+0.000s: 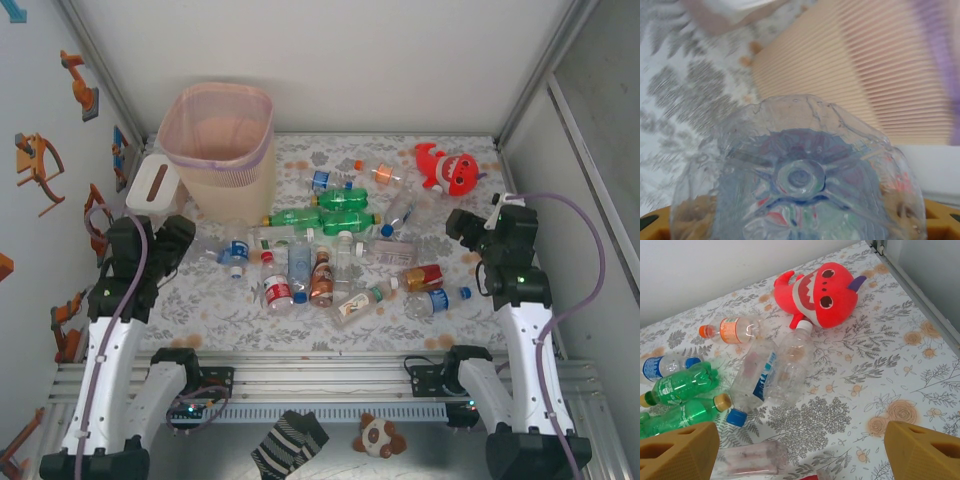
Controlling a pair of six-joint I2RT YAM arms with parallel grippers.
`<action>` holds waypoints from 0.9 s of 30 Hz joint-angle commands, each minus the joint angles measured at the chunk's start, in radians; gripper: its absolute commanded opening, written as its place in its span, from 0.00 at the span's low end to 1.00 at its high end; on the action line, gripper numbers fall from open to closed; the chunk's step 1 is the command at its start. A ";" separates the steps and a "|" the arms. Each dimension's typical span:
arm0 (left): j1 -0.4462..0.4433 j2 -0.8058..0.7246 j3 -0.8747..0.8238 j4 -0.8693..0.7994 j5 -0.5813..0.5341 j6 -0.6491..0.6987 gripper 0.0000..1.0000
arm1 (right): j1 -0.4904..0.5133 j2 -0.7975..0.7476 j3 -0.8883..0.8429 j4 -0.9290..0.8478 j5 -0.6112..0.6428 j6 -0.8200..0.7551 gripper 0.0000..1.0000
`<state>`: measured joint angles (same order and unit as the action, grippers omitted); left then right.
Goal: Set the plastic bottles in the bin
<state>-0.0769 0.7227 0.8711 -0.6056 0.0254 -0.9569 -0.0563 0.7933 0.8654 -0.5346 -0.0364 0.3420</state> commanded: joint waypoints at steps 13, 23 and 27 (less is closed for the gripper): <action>0.006 0.198 0.414 0.211 0.175 0.523 0.51 | 0.006 0.031 0.092 0.013 -0.010 0.017 0.84; -0.007 0.505 0.733 0.161 0.172 0.648 0.48 | 0.008 0.045 0.126 0.004 -0.002 0.009 0.84; -0.022 0.634 0.853 0.137 0.126 0.690 0.47 | 0.008 0.046 0.132 0.005 0.003 0.008 0.84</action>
<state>-0.0868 1.3033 1.6573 -0.4438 0.1734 -0.3382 -0.0547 0.8413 0.9596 -0.5346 -0.0368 0.3447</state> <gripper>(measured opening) 0.503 0.843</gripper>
